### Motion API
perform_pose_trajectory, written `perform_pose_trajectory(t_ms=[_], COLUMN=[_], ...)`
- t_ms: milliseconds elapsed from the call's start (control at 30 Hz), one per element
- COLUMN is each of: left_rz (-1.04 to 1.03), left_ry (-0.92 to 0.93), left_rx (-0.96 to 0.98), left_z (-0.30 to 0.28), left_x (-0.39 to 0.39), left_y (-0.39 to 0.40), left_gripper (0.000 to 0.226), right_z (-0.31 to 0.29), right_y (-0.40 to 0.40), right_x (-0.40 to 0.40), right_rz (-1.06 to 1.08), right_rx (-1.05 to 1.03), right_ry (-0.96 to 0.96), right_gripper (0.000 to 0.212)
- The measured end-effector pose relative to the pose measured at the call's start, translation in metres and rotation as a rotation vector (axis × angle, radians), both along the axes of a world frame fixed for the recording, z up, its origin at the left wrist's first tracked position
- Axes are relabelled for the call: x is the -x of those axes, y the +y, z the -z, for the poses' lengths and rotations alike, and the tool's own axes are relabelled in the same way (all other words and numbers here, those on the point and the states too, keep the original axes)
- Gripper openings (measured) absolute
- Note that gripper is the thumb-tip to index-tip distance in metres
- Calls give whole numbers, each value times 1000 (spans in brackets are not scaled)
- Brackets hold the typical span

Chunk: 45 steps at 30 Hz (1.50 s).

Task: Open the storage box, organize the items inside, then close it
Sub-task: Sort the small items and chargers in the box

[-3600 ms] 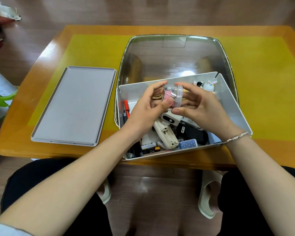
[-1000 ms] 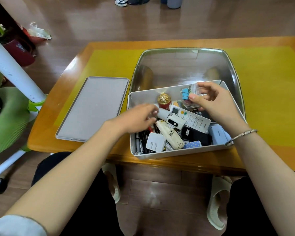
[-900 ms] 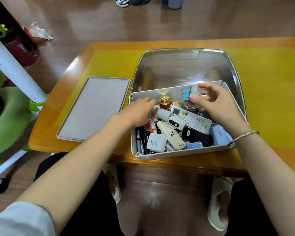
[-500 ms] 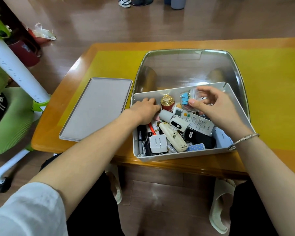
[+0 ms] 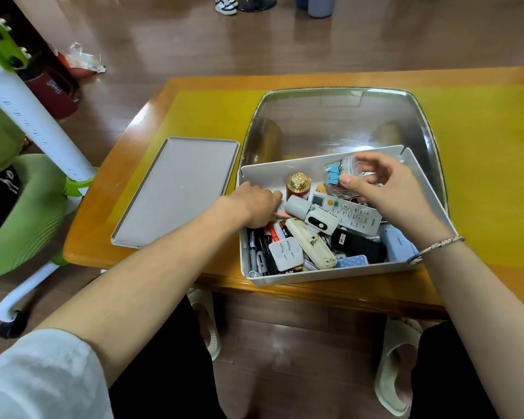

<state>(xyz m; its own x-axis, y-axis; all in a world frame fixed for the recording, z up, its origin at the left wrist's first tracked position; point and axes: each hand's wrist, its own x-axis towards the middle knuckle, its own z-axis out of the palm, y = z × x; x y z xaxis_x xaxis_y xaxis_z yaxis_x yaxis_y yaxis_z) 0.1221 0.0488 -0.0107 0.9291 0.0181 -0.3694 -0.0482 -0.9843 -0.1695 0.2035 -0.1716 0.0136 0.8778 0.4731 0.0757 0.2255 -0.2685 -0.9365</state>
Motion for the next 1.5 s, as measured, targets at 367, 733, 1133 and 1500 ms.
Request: perform_pose_trajectory(t_ms=[367,733,1133,1500], left_rz=[-37,-109,69,-88], left_ry=[182,218,161,170], left_rx=[391,382,260,621], left_z=[-29,-23,-14,-19], left_x=[51,42,49,47], left_y=[-6,-17,-17,-2], left_gripper=[50,43,28,21], right_z=[-1,1,5,1], right_y=[2,1,1,-14], right_x=[-2,-1,-6,-11], right_rz=[8,7,49,-132], right_rx=[0,29,111,477], right_ry=[14,-5,-108,37], right_gripper=[44,45,44,22])
